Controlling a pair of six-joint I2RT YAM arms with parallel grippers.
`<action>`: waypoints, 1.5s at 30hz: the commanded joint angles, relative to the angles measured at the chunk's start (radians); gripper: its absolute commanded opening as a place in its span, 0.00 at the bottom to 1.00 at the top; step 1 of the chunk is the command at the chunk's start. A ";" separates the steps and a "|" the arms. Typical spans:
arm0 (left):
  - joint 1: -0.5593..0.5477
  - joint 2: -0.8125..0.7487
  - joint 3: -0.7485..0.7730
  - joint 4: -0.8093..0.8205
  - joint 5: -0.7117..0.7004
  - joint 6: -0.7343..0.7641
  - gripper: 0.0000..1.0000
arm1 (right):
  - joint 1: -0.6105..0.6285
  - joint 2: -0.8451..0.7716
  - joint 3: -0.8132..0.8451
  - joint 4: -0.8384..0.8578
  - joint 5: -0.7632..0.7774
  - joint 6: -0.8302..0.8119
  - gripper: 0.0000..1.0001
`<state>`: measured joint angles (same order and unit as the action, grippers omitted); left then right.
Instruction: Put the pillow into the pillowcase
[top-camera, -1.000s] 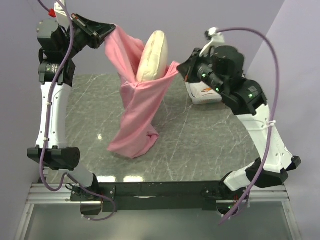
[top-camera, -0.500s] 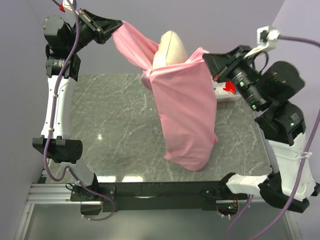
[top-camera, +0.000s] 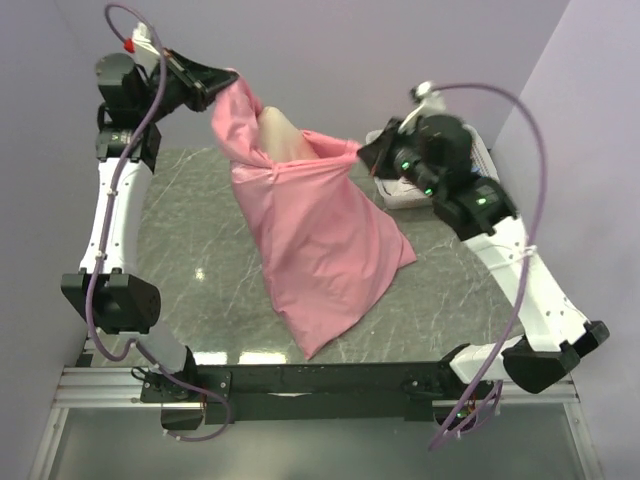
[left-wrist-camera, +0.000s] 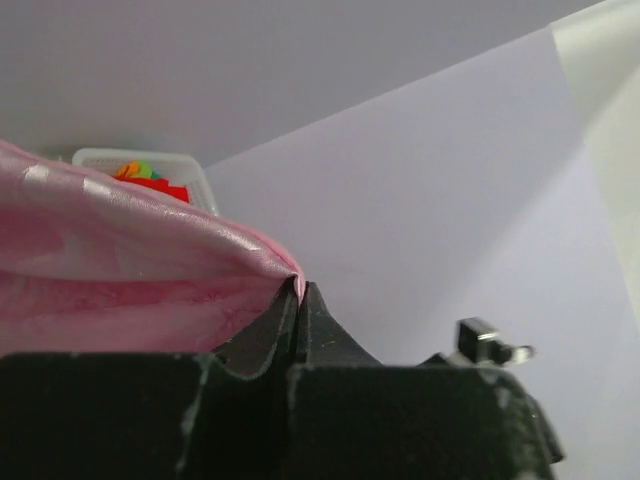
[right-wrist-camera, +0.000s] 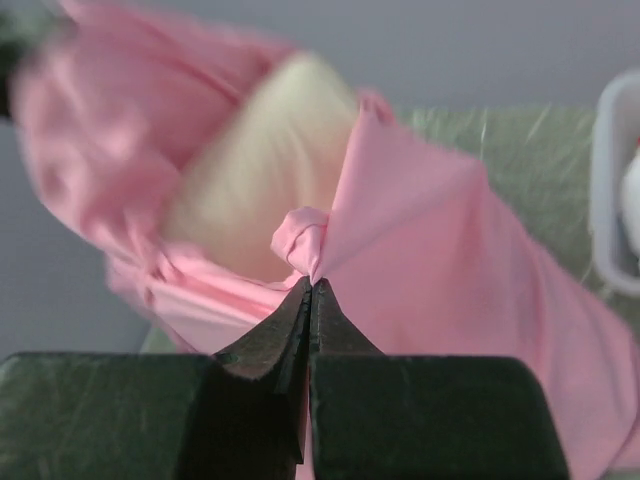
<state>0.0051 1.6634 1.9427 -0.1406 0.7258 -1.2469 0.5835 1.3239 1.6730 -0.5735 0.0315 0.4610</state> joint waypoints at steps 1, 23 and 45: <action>-0.106 -0.079 -0.068 0.040 -0.023 0.101 0.01 | -0.111 -0.068 0.271 -0.014 0.019 -0.004 0.00; 0.081 -0.510 -1.031 -0.005 -0.293 0.115 0.35 | 0.284 -0.170 -0.502 0.410 -0.116 0.151 0.00; -0.415 -0.669 -1.248 -0.404 -1.066 0.055 0.72 | 0.357 0.116 -0.281 0.225 0.089 -0.021 0.54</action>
<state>-0.3744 1.0161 0.7490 -0.4740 -0.1692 -1.1061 1.0370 1.3239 1.1873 -0.3428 0.1249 0.5289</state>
